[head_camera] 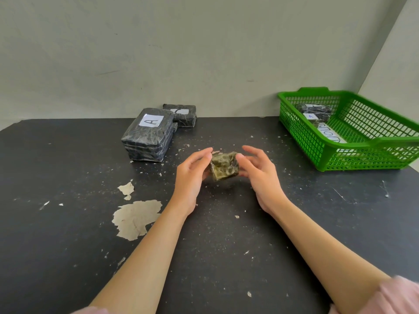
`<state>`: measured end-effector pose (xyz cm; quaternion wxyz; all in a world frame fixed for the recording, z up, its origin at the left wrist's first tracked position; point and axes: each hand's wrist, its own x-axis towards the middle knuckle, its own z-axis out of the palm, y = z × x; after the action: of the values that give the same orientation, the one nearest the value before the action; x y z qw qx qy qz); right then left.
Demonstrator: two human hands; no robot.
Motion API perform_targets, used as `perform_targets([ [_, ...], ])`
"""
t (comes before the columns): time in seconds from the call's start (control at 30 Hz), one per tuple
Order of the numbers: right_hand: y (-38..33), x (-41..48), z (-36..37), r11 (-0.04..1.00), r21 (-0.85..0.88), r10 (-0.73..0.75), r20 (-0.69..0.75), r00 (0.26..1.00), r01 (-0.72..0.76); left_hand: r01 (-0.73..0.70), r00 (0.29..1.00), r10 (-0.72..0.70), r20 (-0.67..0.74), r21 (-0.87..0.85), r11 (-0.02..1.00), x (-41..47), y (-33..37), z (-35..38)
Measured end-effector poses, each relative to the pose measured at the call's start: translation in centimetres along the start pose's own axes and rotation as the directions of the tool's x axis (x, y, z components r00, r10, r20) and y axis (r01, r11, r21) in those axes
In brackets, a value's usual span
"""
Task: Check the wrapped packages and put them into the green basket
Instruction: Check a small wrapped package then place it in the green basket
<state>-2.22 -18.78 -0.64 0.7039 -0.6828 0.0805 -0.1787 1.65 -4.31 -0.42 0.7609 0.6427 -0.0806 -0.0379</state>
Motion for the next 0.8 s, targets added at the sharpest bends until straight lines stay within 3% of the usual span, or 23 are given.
perform_targets([
  [0.1, -0.6, 0.7, -0.3, 0.993, -0.102, 0.080, 0.130, 0.988, -0.067, 0.024, 1.000, -0.024, -0.007, -0.010, 1.000, 0.2, 0.3, 0.0],
  [0.17, -1.8, 1.7, -0.7, 0.994, -0.101, 0.055, 0.175, 0.983, -0.038, 0.018, 1.000, -0.018, -0.001, -0.026, 1.000, 0.7, 1.1, 0.7],
  [0.37, -8.8, 6.2, -6.8, 0.990, -0.091, -0.093, 0.192, 0.977, 0.112, -0.151, 0.980, 0.129, 0.148, 0.151, 0.977, 5.0, 6.2, 7.7],
  [0.47, -12.0, 8.6, -13.6, 0.955, -0.226, -0.174, 0.093, 0.980, 0.191, -0.257, 0.940, 0.166, 0.297, 0.301, 0.918, 6.9, 7.4, 12.9],
  [0.53, -13.2, 10.3, -18.7, 0.919, -0.351, -0.199, -0.019, 0.980, 0.180, -0.324, 0.911, 0.177, 0.374, 0.379, 0.867, 8.0, 7.1, 16.1],
  [0.67, -12.3, 13.6, -26.8, 0.773, -0.634, -0.058, -0.087, 0.994, -0.010, -0.331, 0.893, 0.047, 0.447, 0.584, 0.741, 11.2, 4.3, 21.2],
  [0.8, -10.6, 16.5, -29.9, 0.598, -0.800, 0.074, 0.004, 0.997, -0.042, -0.236, 0.952, 0.024, 0.304, 0.686, 0.689, 14.5, 1.8, 24.3],
])
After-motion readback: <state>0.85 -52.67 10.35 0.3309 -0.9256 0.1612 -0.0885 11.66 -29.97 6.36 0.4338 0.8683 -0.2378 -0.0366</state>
